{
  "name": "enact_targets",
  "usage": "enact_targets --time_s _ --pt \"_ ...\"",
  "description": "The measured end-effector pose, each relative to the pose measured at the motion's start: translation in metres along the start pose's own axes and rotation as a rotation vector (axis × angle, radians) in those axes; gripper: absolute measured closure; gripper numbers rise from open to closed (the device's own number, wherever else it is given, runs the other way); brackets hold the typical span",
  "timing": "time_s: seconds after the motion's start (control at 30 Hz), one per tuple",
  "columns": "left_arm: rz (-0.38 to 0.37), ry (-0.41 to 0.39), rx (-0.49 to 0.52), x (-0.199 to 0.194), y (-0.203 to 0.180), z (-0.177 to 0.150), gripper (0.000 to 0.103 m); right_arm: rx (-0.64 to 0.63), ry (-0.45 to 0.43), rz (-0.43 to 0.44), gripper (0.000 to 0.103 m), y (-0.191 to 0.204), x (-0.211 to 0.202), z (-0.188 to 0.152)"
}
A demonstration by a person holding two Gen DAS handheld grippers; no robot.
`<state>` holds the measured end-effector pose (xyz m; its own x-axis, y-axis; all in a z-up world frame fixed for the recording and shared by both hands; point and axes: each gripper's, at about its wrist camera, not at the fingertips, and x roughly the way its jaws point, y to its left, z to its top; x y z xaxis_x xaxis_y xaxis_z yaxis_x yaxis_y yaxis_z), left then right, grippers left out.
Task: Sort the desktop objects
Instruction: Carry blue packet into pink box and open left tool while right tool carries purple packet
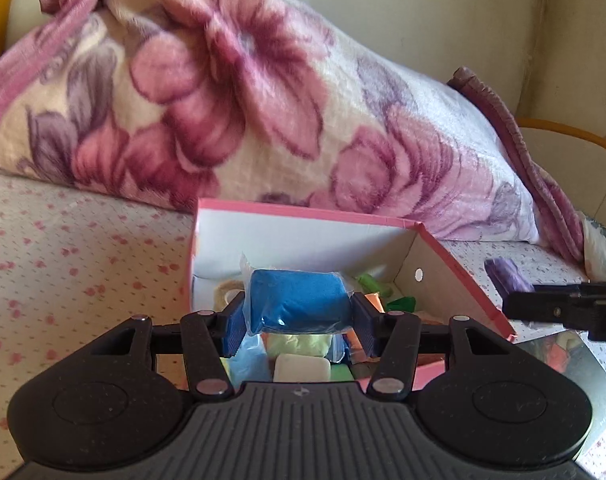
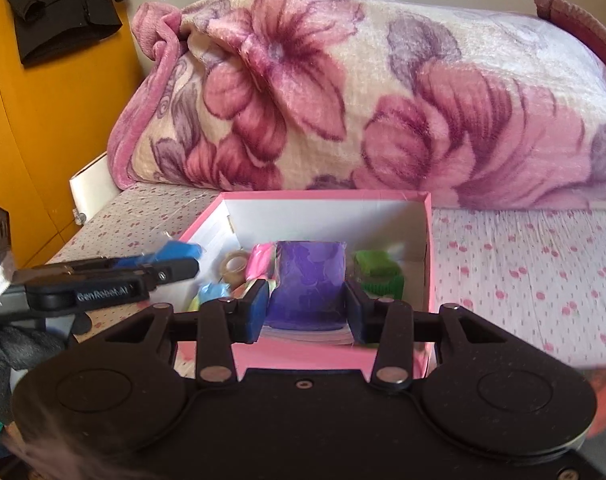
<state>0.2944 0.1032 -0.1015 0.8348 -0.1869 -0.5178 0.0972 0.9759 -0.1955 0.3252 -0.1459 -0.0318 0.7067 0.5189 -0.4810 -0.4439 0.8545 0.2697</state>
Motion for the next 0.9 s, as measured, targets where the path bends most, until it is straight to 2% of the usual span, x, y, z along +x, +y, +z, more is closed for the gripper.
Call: enact_targets --time_s 0.23,0.63,0.77,0.83,0.9 --pt "-0.008 0.065 -0.018 0.024 0.004 -0.007 0.050 -0.014 0.045 0.003 0.063 -0.008 0.034 0.021" --pt "0.016 0.089 0.014 0.036 -0.002 -0.007 0.050 -0.035 0.142 -0.011 0.063 -0.007 0.080 0.027" --pt "0.038 0.115 0.098 0.039 -0.013 -0.010 0.043 -0.039 0.162 -0.027 0.063 -0.009 0.087 0.027" --pt "0.036 0.120 0.117 0.041 -0.016 -0.011 0.037 -0.041 0.169 -0.032 0.063 -0.010 0.087 0.026" --pt "0.034 0.122 0.119 0.041 -0.017 -0.011 0.035 -0.043 0.176 -0.036 0.063 -0.011 0.087 0.026"
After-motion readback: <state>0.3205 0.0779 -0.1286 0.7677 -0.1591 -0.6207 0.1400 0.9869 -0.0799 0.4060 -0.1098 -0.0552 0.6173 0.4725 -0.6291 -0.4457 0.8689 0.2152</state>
